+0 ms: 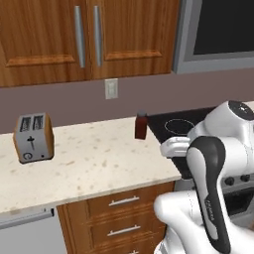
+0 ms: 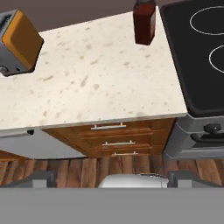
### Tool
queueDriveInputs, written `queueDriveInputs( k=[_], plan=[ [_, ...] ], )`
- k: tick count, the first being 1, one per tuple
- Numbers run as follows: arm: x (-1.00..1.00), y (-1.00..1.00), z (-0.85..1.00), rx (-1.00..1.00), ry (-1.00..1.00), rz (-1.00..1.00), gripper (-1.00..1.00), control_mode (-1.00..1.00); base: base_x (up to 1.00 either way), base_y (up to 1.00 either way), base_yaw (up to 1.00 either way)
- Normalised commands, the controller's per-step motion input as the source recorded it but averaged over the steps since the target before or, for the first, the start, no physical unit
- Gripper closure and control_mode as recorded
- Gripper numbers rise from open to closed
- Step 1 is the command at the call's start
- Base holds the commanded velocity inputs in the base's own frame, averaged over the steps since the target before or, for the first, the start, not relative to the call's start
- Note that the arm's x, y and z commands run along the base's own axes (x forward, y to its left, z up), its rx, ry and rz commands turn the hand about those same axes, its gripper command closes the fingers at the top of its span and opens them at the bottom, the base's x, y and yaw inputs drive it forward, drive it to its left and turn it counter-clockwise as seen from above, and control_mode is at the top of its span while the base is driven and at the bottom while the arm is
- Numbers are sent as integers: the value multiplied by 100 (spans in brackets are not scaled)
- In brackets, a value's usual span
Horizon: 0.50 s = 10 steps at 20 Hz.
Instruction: Collect the paprika, mayonnaise, and shaker from the cabinet and place them next to the stove.
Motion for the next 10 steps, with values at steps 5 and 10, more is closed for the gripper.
queueDriveInputs(
  k=[5,10],
  plan=[
    [0,0,0,0,0,0,-100,100,-92,90,0],
    [0,0,0,0,0,0,-100,100,-74,100,0]
  ],
)
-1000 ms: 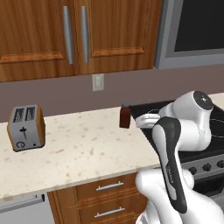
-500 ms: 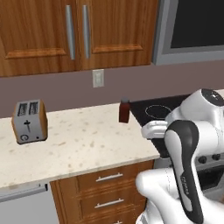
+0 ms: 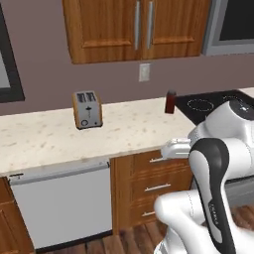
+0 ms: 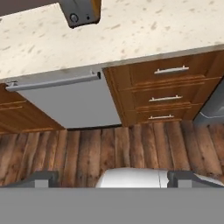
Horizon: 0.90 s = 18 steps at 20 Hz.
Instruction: Collect the paprika, mayonnaise, and shaker from the cabinet and place them next to the stove.
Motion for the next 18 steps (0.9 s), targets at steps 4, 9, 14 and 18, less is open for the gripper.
queueDriveInputs(
  k=[4,9,14,18],
  plan=[
    [0,0,0,0,0,0,-100,100,-64,100,4],
    [0,0,0,0,0,0,-100,100,-53,100,13],
    [0,0,0,0,0,0,-100,100,-52,100,24],
    [0,0,0,0,0,0,-100,100,-66,100,24]
  ],
)
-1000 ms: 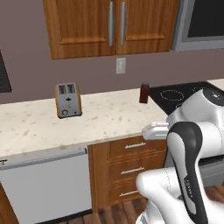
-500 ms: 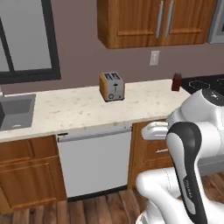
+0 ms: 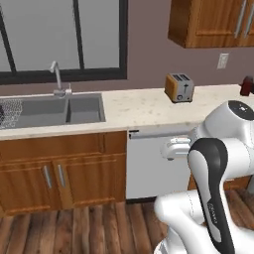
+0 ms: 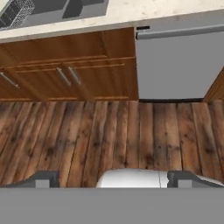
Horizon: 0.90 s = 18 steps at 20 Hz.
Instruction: Collect the paprika, mayonnaise, and shaker from the cabinet and place them next to the stove.
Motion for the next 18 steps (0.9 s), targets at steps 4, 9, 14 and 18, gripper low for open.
queueDriveInputs(
  k=[4,9,14,18],
  plan=[
    [0,0,0,0,0,0,-100,100,-52,100,20],
    [0,0,0,0,0,0,-100,100,-5,100,12],
    [0,0,0,0,0,0,-100,100,10,100,13],
    [0,0,0,0,0,0,-100,100,6,100,23]
  ],
)
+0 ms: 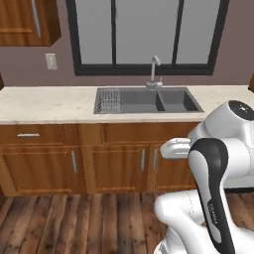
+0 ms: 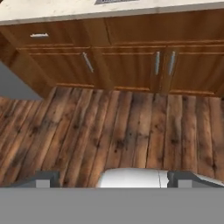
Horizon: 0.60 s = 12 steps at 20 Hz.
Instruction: Collect the paprika, mayonnaise, and shaker from the cabinet and place them next to the stove.
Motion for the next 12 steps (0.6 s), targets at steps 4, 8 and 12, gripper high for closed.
queueDriveInputs(
  k=[4,8,12],
  plan=[
    [0,0,0,0,0,0,-100,100,0,100,31],
    [0,0,0,0,0,0,-100,100,0,100,37],
    [0,0,0,0,0,0,-100,100,3,100,35]
  ],
)
